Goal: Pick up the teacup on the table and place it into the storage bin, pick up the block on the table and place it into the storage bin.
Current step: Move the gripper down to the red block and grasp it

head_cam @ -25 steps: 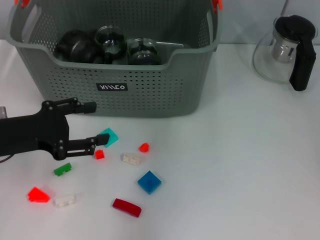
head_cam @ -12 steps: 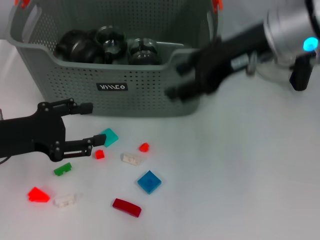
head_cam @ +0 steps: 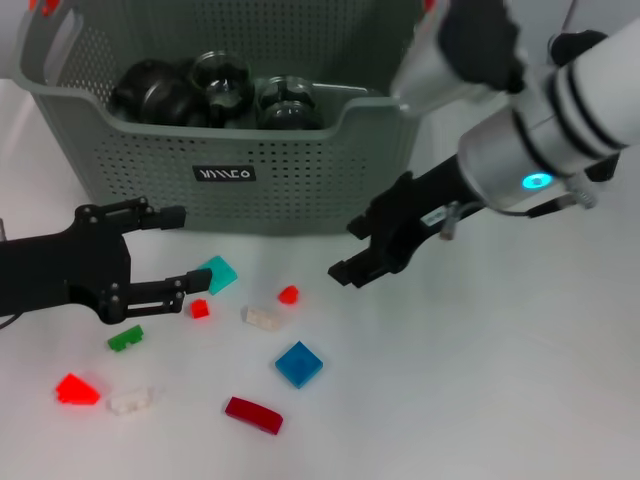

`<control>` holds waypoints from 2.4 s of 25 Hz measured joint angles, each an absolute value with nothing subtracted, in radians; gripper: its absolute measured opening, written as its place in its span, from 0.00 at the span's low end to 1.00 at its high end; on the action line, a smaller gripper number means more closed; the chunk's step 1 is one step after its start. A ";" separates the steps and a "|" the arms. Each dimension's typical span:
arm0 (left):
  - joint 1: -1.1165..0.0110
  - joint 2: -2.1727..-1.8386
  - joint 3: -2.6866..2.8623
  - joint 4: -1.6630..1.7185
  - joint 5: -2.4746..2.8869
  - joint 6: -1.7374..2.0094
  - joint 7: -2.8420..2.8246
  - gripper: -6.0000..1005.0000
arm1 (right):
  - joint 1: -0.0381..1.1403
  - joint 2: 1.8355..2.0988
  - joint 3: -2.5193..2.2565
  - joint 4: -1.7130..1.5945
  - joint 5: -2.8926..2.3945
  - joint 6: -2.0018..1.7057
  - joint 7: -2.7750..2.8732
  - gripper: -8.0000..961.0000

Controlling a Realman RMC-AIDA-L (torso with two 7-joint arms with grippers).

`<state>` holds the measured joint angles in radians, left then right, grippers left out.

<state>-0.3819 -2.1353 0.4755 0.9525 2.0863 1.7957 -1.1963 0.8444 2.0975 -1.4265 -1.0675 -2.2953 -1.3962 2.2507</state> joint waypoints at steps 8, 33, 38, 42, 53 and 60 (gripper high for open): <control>-0.382 -2.135 0.476 0.953 2.087 1.798 -1.194 0.78 | 0.993 2.108 -1.544 -0.773 -2.292 -1.181 2.255 0.70; -0.382 -2.138 0.476 0.941 2.092 1.798 -1.190 0.78 | 0.997 2.116 -1.882 -0.676 -2.061 -0.851 2.245 0.59; -0.382 -2.138 0.477 0.940 2.092 1.798 -1.190 0.78 | 0.988 2.120 -1.924 -0.660 -2.023 -0.797 2.243 0.59; -0.387 -2.137 0.477 0.933 2.092 1.797 -1.190 0.78 | 0.978 2.121 -1.944 -0.660 -2.008 -0.772 2.241 0.59; -0.387 -2.137 0.479 0.931 2.092 1.796 -1.190 0.78 | 0.968 2.121 -1.950 -0.651 -2.003 -0.751 2.240 0.57; -0.385 -2.137 0.479 0.931 2.092 1.793 -1.189 0.78 | 0.968 2.124 -1.952 -0.647 -1.990 -0.744 2.226 0.54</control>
<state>-0.3850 -2.1368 0.4785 0.9311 2.0923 1.7932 -1.1889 0.9679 2.1240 -1.9525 -0.6474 -1.9904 -0.7441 2.2256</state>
